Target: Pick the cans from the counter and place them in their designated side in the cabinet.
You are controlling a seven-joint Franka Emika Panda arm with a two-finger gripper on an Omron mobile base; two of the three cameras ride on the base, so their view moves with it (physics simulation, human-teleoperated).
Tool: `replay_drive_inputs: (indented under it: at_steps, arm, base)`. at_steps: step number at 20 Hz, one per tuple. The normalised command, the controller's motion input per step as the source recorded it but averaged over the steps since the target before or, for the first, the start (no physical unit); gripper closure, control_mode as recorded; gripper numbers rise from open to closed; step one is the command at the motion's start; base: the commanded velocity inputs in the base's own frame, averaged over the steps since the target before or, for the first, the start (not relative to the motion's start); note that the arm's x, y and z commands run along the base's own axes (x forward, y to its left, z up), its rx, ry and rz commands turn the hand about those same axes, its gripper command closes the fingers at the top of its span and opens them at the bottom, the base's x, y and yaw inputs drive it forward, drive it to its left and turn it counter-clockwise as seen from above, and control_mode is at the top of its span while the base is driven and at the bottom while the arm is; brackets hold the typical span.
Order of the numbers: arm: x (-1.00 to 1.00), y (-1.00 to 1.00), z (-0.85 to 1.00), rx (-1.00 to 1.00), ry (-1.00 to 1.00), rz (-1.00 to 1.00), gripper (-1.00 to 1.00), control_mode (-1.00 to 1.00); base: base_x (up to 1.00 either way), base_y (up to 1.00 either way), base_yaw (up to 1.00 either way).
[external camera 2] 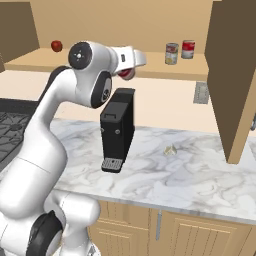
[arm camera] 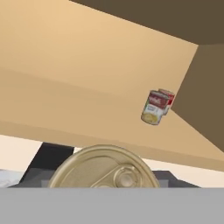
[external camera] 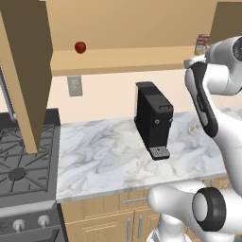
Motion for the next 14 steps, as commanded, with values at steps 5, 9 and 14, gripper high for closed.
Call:
replay_drive_inputs:
  at_steps: [5, 9, 14]
  arm:
    - [0.38, -0.12, 0.08, 0.00, 0.00, 0.00, 1.00, -1.00]
    - [0.38, -0.15, 0.07, 0.00, 0.00, 0.00, 1.00, -1.00]
    - [0.37, -0.14, 0.03, 0.00, 0.01, 0.00, 1.00, -1.00]
  base:
    - [0.00, 0.00, 0.00]
    - [0.00, 0.00, 0.00]
    - [0.00, 0.00, 0.00]
